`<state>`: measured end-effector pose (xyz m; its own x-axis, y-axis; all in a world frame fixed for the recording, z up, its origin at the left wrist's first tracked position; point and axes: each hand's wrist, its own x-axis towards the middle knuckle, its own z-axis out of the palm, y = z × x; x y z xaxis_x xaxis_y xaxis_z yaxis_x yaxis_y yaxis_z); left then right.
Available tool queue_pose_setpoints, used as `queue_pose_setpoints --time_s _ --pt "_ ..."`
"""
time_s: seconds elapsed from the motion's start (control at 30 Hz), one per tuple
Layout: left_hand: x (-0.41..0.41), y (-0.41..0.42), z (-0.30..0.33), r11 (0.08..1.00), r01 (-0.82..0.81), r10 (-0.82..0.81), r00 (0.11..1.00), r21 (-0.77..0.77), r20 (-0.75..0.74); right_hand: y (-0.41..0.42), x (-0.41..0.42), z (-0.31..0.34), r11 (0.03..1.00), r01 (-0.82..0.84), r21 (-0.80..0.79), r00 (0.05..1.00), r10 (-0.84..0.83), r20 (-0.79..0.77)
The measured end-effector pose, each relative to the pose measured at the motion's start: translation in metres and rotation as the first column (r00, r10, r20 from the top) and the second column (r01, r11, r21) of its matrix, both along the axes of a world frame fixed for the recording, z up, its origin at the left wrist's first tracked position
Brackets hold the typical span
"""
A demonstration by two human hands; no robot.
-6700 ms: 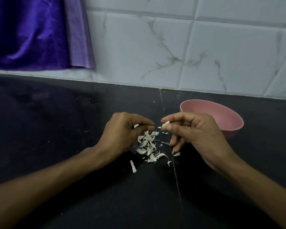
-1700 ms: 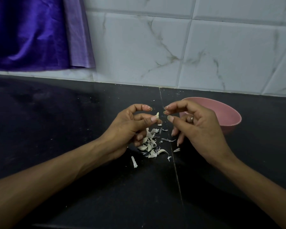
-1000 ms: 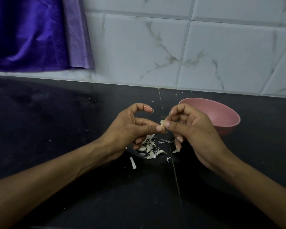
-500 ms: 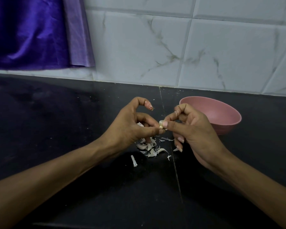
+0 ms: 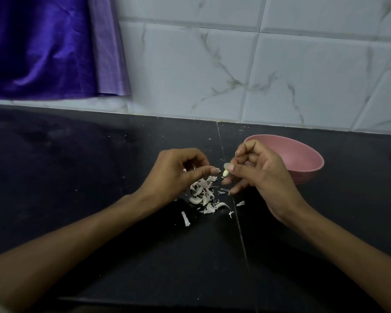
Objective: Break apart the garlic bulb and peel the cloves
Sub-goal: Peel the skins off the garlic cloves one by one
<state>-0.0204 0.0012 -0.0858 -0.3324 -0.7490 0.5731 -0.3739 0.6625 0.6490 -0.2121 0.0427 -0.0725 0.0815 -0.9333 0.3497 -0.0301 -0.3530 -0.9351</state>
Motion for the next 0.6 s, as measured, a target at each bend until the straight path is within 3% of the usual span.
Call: queue_pose_setpoints --time_s 0.17,0.43,0.6 --pt "0.006 -0.010 -0.003 0.990 -0.026 0.042 0.992 -0.135 0.117 0.000 0.003 0.002 1.000 -0.014 -0.012 0.999 0.013 -0.034" --pt "0.005 -0.006 -0.004 0.974 -0.105 0.135 0.980 -0.203 0.145 0.012 -0.008 0.018 0.966 0.081 -0.248 0.951 -0.149 -0.272" --pt "-0.002 0.000 0.002 0.986 -0.004 0.023 0.993 -0.167 0.112 0.031 -0.027 0.035 0.921 0.160 -0.356 0.906 -0.280 -0.318"
